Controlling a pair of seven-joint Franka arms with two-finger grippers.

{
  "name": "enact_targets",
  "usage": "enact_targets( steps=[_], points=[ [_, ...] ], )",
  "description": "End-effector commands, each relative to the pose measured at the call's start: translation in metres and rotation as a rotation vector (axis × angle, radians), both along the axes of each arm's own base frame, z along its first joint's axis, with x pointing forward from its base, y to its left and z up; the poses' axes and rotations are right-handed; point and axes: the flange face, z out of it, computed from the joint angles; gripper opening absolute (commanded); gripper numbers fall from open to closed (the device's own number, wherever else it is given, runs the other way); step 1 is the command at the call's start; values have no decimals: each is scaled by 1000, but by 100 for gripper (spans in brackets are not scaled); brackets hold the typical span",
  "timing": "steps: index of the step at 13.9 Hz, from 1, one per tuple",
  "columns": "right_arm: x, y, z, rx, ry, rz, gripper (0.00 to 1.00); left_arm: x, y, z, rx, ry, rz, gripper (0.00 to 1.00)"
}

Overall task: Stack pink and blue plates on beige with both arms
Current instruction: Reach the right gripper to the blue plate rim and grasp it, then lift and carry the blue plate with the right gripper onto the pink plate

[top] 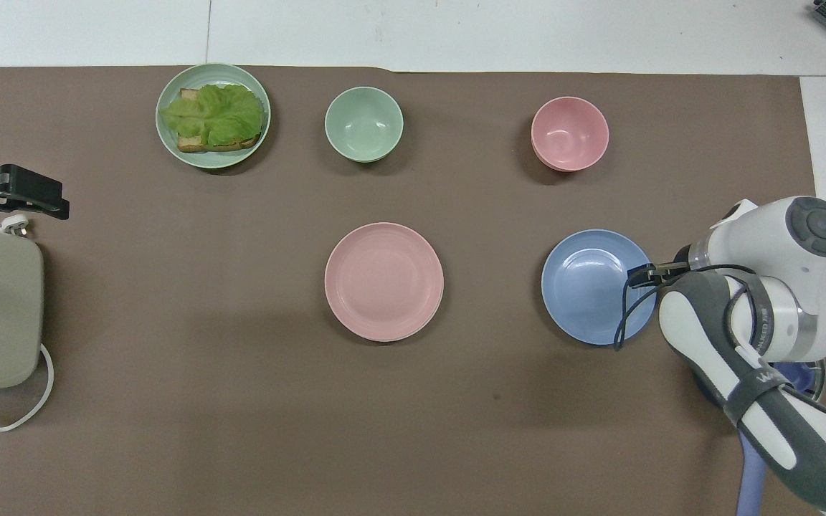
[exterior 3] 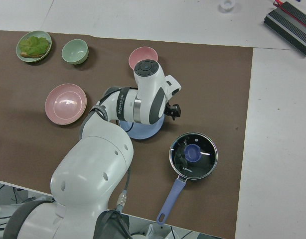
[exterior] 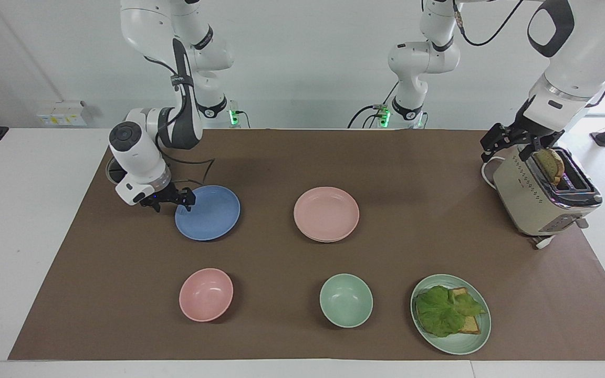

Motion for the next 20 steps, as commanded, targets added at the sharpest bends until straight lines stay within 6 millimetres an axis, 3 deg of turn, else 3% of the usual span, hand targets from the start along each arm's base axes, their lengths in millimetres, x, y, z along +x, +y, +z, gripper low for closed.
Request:
enact_targets(
  steps=[1,2,3,4,6,7,16,20],
  points=[
    [-2,-12,-13,14,-10,24,100,-4,4,3,10,10,-4,100],
    [-2,-11,-13,34,-13,5,99,-4,4,3,10,10,-4,100],
    [-2,-9,-13,44,-13,-2,84,-4,4,3,10,10,-4,100],
    [-2,-9,-13,44,-13,-2,64,-4,4,4,10,9,-4,100],
    [0,-7,-13,44,-13,0,14,-4,4,3,10,10,-4,100],
    [0,-6,-13,44,-13,1,2,-4,4,3,10,10,-4,100],
    [11,-3,-6,47,7,13,0,-4,4,4,10,9,-4,100],
    [31,13,67,61,35,44,0,-4,4,3,10,10,-4,100]
  ],
)
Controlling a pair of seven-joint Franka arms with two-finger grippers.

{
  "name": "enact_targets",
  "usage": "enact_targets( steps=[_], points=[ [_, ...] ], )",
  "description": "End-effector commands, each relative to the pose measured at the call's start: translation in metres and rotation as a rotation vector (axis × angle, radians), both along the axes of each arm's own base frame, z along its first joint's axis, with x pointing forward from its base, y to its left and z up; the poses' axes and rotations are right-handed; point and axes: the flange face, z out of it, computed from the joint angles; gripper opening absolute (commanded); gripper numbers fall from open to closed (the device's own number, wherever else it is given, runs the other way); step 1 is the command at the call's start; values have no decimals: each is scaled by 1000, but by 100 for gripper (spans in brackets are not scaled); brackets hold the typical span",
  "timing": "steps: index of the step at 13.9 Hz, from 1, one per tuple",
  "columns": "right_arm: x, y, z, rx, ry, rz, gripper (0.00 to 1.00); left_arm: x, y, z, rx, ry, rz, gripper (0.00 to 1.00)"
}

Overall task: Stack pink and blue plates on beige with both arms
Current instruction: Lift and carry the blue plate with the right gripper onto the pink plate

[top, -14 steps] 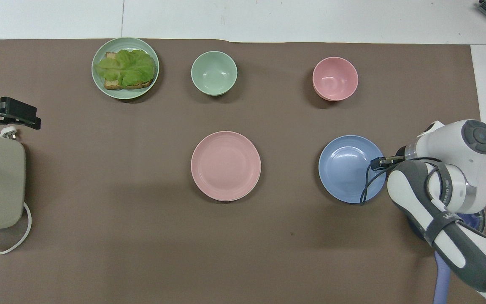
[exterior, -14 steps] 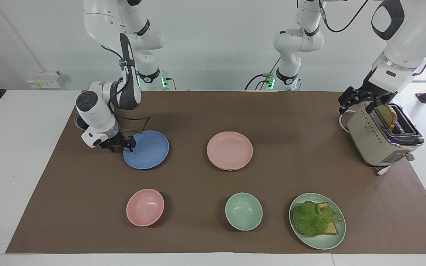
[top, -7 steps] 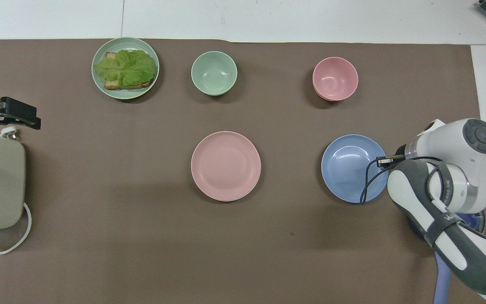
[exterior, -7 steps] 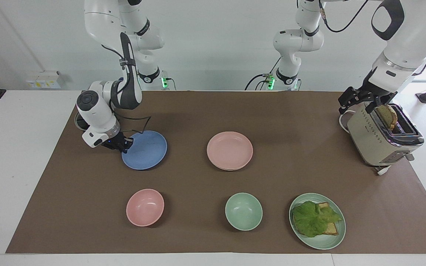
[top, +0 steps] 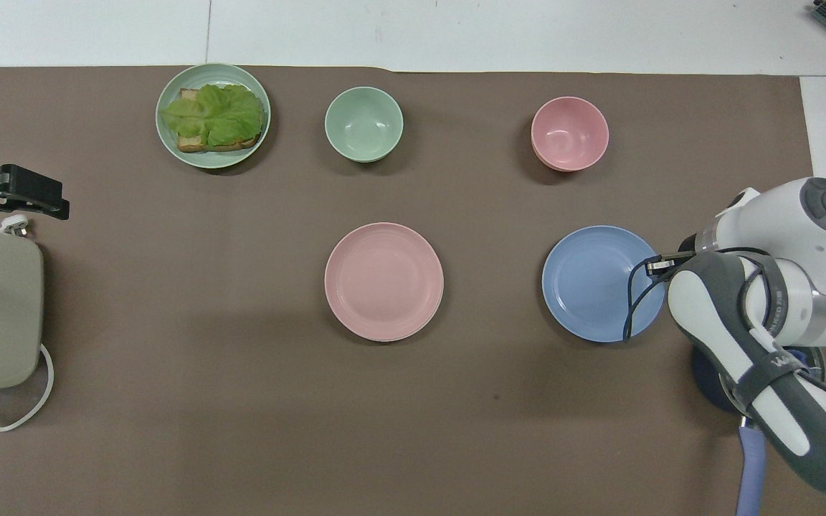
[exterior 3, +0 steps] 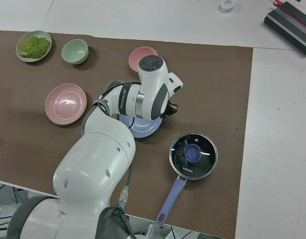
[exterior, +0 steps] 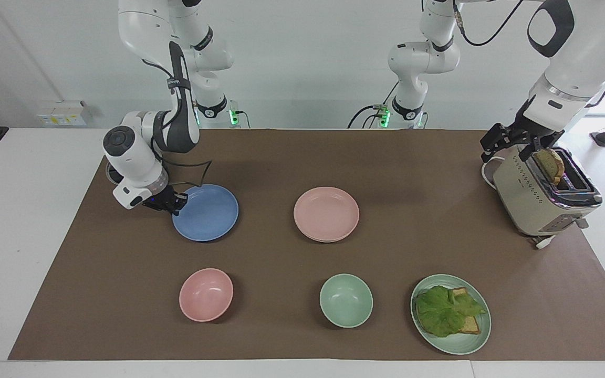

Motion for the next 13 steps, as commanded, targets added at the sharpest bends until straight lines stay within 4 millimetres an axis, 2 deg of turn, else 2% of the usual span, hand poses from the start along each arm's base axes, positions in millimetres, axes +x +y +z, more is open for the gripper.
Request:
enact_targets(
  steps=[1,5,10,13],
  points=[
    [16,16,55,27,-10,44,0,-4,4,3,10,10,-4,100],
    [32,57,110,43,-58,105,0,-4,4,3,10,10,-4,100],
    [34,103,120,151,-94,96,0,-4,4,4,10,9,-4,100],
    [31,151,123,164,-120,65,0,-4,4,4,10,9,-4,100]
  ],
)
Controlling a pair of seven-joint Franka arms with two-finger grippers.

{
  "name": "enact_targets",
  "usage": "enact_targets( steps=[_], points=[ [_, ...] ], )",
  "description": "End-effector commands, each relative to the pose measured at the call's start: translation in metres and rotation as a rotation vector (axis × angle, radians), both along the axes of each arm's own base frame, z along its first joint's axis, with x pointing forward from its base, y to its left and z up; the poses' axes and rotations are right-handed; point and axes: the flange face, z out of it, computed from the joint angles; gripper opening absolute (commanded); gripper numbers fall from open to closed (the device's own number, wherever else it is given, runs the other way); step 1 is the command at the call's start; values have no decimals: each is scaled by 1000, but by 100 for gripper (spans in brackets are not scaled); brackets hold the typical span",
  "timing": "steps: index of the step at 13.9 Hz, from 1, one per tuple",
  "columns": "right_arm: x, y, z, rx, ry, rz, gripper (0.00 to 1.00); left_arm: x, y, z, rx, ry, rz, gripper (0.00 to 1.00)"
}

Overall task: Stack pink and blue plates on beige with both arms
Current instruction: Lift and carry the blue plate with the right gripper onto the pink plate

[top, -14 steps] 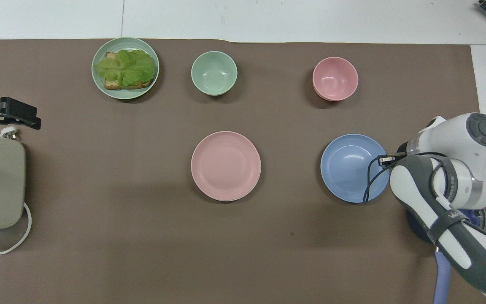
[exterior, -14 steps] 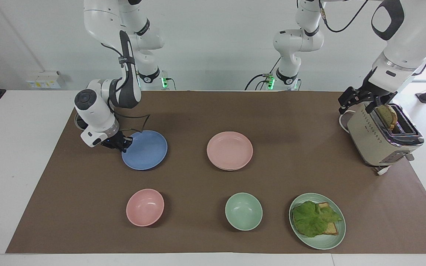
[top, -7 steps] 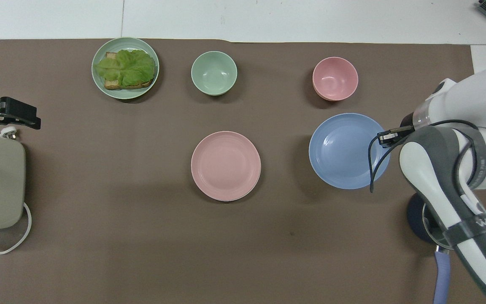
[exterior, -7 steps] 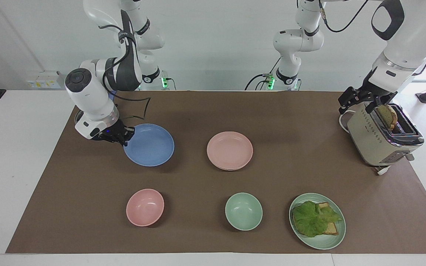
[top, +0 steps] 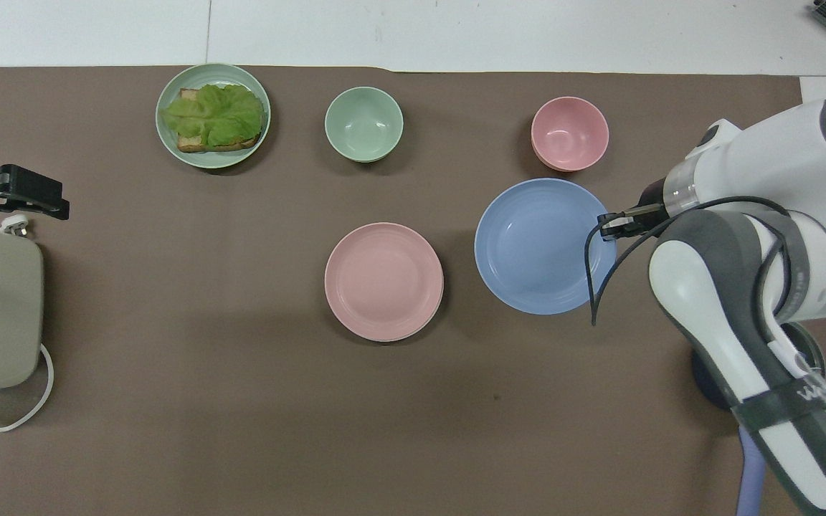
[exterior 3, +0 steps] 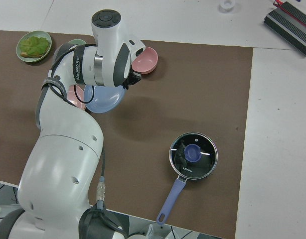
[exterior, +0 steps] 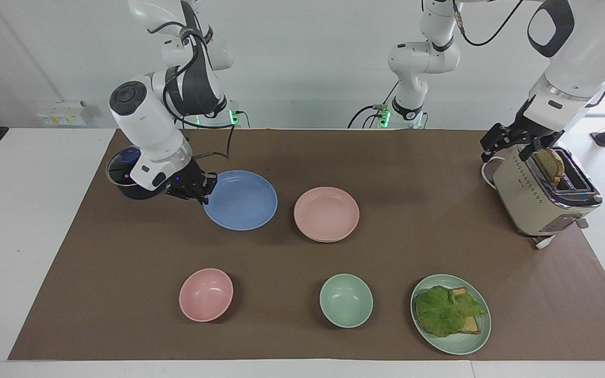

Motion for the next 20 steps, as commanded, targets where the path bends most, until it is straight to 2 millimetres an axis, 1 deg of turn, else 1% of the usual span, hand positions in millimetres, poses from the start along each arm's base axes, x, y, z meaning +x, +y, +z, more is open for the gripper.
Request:
enact_targets(
  steps=[1,2,3,5,10,12,13,16,20],
  points=[
    [-3,48,2,30,-21,-43,0,-4,4,3,10,10,-4,100],
    [-5,70,1,35,-28,-46,0,-4,4,3,10,10,-4,100],
    [-8,86,-2,40,-33,-67,0,-4,4,3,10,10,-4,100],
    [-14,125,-14,52,-34,-98,0,-4,4,3,10,10,-4,100],
    [-19,183,-43,86,-59,-133,0,-4,4,3,10,10,-4,100],
    [-23,192,-55,83,-47,-129,0,-4,4,3,10,10,-4,100],
    [-28,201,-62,80,-40,-116,0,-4,4,3,10,10,-4,100],
    [-38,217,-88,69,-13,-89,0,-4,4,3,10,10,-4,100],
    [-40,217,-101,71,-27,-75,0,-4,4,3,10,10,-4,100]
  ],
)
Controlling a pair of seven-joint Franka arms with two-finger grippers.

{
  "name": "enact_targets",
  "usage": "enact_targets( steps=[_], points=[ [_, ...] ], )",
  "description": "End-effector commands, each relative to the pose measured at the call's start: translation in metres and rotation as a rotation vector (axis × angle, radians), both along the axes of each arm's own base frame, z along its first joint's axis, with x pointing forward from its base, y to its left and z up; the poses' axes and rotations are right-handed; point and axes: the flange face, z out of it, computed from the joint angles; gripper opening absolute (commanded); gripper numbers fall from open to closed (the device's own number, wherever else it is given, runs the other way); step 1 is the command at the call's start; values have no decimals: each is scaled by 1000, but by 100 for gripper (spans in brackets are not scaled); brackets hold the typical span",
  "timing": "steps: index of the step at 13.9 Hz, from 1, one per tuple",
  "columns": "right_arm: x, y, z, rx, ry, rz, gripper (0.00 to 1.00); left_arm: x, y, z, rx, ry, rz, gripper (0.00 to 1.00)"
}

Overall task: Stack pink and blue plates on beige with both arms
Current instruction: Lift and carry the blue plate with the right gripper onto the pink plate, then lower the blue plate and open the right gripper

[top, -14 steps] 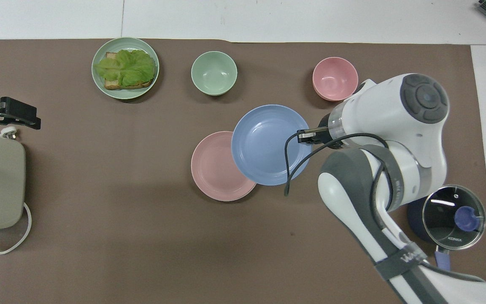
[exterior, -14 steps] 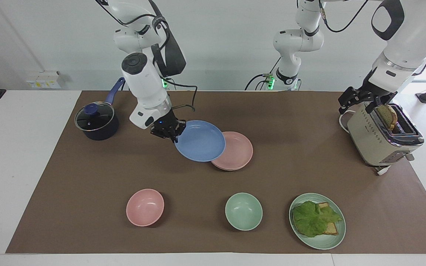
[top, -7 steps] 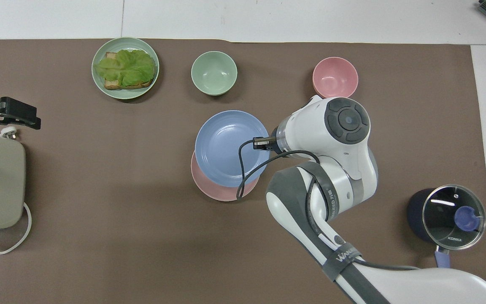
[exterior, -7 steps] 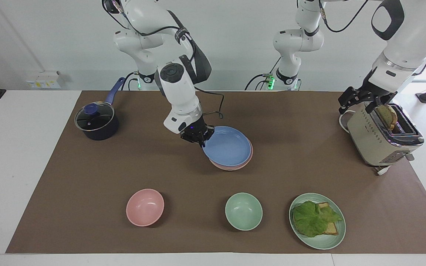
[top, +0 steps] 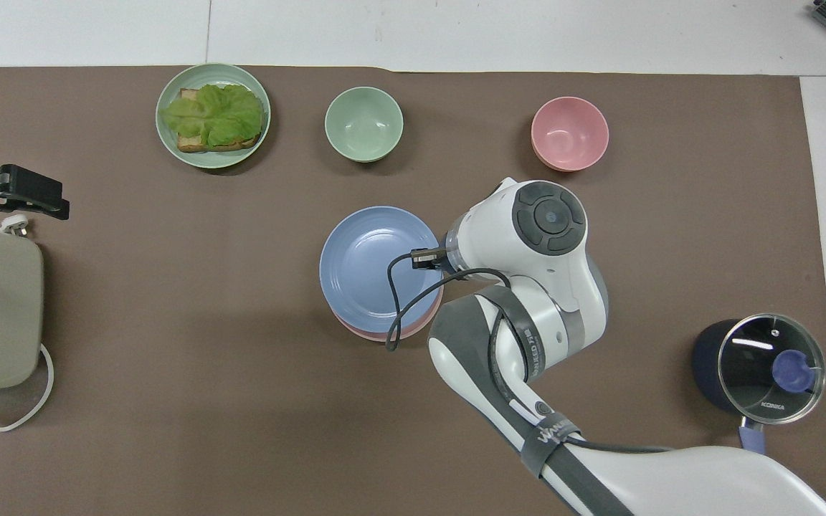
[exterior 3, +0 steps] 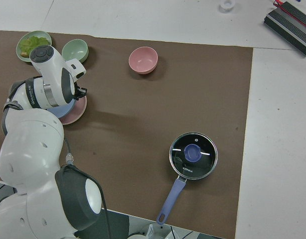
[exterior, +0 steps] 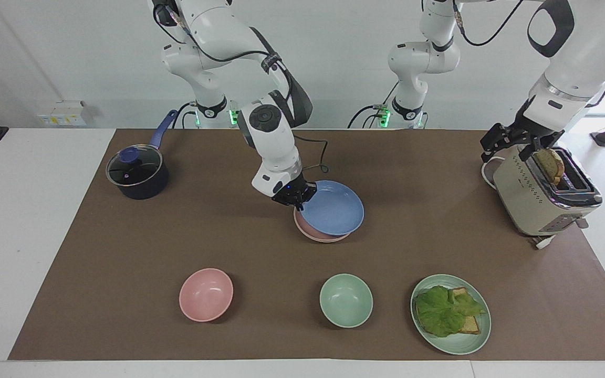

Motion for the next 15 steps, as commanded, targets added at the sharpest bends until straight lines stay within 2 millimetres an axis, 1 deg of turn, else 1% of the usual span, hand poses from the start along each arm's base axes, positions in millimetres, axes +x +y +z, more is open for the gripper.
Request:
enact_targets(
  steps=[1,3,4,5,9,10,12,13,14,15],
  points=[
    [-2,-2,-7,18,-12,-10,0,-4,4,3,10,10,-4,100],
    [-4,-4,-14,13,-15,27,0,-4,4,3,10,10,-4,100],
    [-3,-9,-16,10,-15,47,0,-4,4,3,10,10,-4,100],
    [-6,-11,-22,4,-5,51,0,-4,4,3,10,10,-4,100],
    [-8,-11,-26,3,-7,50,0,-4,4,3,10,10,-4,100],
    [-8,-11,-27,2,-6,53,4,-4,4,3,10,10,-4,100],
    [-8,-12,-28,2,-4,50,27,-4,4,3,10,10,-4,100],
    [-8,-11,-27,3,-5,49,43,-4,4,3,10,10,-4,100],
    [-6,-12,-26,2,-8,51,70,-4,4,4,10,8,-4,100],
    [-5,-12,-25,3,-11,51,100,-4,4,4,10,8,-4,100]
  ],
)
